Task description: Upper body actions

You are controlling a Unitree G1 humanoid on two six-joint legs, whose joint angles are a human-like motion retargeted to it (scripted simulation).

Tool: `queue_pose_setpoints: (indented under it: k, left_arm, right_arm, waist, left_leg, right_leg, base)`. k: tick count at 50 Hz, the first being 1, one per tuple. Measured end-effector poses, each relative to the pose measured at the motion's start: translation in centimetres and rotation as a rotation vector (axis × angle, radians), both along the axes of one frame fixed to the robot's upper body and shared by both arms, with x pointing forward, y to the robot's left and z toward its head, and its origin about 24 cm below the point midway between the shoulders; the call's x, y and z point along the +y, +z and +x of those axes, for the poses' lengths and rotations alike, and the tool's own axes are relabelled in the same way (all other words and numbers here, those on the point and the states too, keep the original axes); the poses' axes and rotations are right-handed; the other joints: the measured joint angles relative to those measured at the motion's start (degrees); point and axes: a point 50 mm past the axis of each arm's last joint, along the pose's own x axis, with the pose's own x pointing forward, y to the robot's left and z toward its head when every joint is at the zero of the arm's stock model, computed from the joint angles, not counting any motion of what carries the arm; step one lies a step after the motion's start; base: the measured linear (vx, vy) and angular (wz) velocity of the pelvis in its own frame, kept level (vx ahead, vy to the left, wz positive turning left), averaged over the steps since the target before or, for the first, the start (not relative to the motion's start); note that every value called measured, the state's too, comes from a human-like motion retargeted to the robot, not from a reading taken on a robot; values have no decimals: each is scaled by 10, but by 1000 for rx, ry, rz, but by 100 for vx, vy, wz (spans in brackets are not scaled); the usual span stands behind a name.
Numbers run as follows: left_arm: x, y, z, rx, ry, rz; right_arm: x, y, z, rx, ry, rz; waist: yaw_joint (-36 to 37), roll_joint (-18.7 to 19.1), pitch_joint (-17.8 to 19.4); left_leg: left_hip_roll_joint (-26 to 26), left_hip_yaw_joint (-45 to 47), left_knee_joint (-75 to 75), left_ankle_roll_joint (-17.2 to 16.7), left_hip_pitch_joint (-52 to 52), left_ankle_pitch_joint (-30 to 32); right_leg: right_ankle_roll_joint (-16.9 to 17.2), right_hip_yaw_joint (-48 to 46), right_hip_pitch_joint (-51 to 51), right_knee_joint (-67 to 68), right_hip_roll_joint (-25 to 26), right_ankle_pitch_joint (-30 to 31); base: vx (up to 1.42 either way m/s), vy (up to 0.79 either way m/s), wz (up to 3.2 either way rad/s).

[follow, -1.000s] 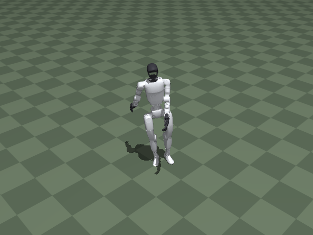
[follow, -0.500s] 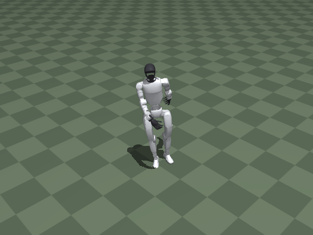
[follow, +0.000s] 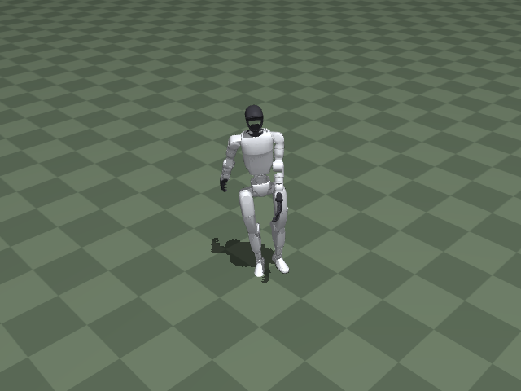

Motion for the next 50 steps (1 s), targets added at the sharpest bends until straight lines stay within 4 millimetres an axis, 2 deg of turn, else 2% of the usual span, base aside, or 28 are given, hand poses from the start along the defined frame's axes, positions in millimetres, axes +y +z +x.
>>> queue_pose_setpoints:
  k: [3,5,8,11,13,15,19,21,23,26,28,30,32,34,36,38,40,43,46,48,50]
  left_arm:
    - [-1,13,19,-100,-41,34]
    - [-1,16,23,-122,-82,57]
    - [2,8,11,-78,-139,83]
    - [9,-12,-18,32,-157,105]
    - [19,-27,-45,125,-118,126]
    - [32,-42,-82,252,-41,144]
    - [51,-61,-178,603,227,125]
    - [56,-63,-230,781,404,102]
    - [57,-59,-280,941,581,86]
    - [57,-47,-336,1095,778,83]
    - [57,-40,-361,1149,845,91]
    - [58,-34,-378,1186,869,104]
    - [59,-31,-385,1205,867,119]
    - [61,-31,-384,1203,853,132]
    - [64,-35,-373,1176,829,141]
    - [66,-43,-351,1118,789,142]
    - [67,-51,-320,1034,731,133]
    - [61,-61,-261,869,619,103]
    - [50,-64,-192,650,526,68]
    - [38,-59,-147,478,476,44]
    - [28,-50,-107,302,422,24]
  right_arm:
    - [-4,4,-4,19,-26,-56]
    - [-4,3,0,34,-21,-73]
    - [3,-5,20,5,33,-41]
    - [13,-19,58,-75,161,42]
    - [21,-27,93,-145,293,118]
    - [30,-34,136,-230,453,195]
    - [66,-33,235,-458,784,361]
    - [93,-23,279,-587,921,445]
    - [121,-8,315,-719,1024,518]
    - [156,16,351,-909,1112,606]
    - [172,31,366,-1022,1153,643]
    - [183,42,373,-1111,1199,668]
    - [185,47,374,-1161,1251,675]
    - [180,44,368,-1163,1298,653]
    - [166,32,357,-1107,1327,608]
    - [145,14,338,-999,1319,541]
    - [119,-8,309,-839,1258,472]
    - [71,-33,243,-503,1049,367]
    - [32,-33,167,-175,734,274]
    - [20,-26,122,-45,509,219]
    - [18,-21,86,-1,317,175]
  waist:
    - [-1,3,-5]
    - [-1,6,-7]
    - [3,10,-10]
    - [8,11,-13]
    - [7,11,-13]
    - [7,11,-13]
    - [3,17,-12]
    - [-3,20,-9]
    - [-10,22,-6]
    - [-16,23,-7]
    - [-17,23,-8]
    - [-17,24,-9]
    - [-19,22,-10]
    - [-21,20,-12]
    - [-23,18,-14]
    - [-23,16,-17]
    - [-21,14,-21]
    - [-19,11,-24]
    - [-18,6,-23]
    - [-16,4,-23]
    - [-14,2,-26]
  left_leg:
    - [2,7,0,-1,1,-3]
    - [3,8,0,0,1,-4]
    - [2,5,-1,0,2,-4]
    - [0,-2,-2,1,4,-4]
    - [-1,-6,-4,1,6,-4]
    - [-2,-7,-5,1,9,-4]
    - [-1,4,-10,-1,17,-6]
    - [1,11,-11,-3,21,-8]
    - [2,17,-12,-4,24,-9]
    - [5,26,-14,-7,27,-11]
    - [7,31,-15,-8,27,-12]
    - [8,34,-15,-9,28,-13]
    - [9,34,-14,-9,27,-13]
    - [9,31,-13,-9,25,-12]
    - [9,26,-12,-9,22,-11]
    - [8,18,-11,-8,17,-10]
    - [6,11,-10,-7,13,-8]
    - [3,-5,-7,-4,8,-7]
    - [-2,-23,-4,-1,4,-4]
    - [-5,-33,-3,0,-1,-3]
    - [-7,-39,-2,0,-6,-2]
  right_leg:
    - [0,0,-2,0,1,0]
    - [0,0,-2,0,2,-1]
    - [-1,1,-2,1,3,-2]
    - [-2,3,-2,3,3,-4]
    - [-2,7,-2,5,3,-3]
    - [-3,13,-3,7,3,-2]
    - [-6,27,-10,11,6,3]
    - [-7,35,-13,13,8,5]
    - [-8,42,-16,15,11,7]
    - [-9,50,-21,17,13,9]
    - [-9,55,-23,18,15,10]
    - [-9,58,-25,19,16,10]
    - [-9,58,-25,19,17,9]
    - [-9,55,-23,18,17,8]
    - [-9,49,-21,16,16,7]
    - [-8,38,-18,12,14,5]
    - [-7,28,-14,9,13,3]
    - [-5,12,-5,6,9,-2]
    - [-2,-3,4,2,5,-6]
    - [0,-13,6,1,1,-8]
    - [2,-19,6,-1,-1,-10]
  base:
    - [2,0,-15]
    - [0,0,0]
    - [0,0,0]
    - [1,-1,14]
    - [1,-2,11]
    - [0,0,0]
    - [3,-1,-20]
    - [6,-1,-31]
    - [7,-1,-29]
    - [6,-1,-26]
    - [4,0,-21]
    - [0,0,0]
    - [0,0,0]
    - [0,0,0]
    - [-3,-2,25]
    - [-3,-3,33]
    - [-4,-2,36]
    - [-5,0,44]
    - [-2,0,54]
    - [3,2,45]
    - [5,1,27]
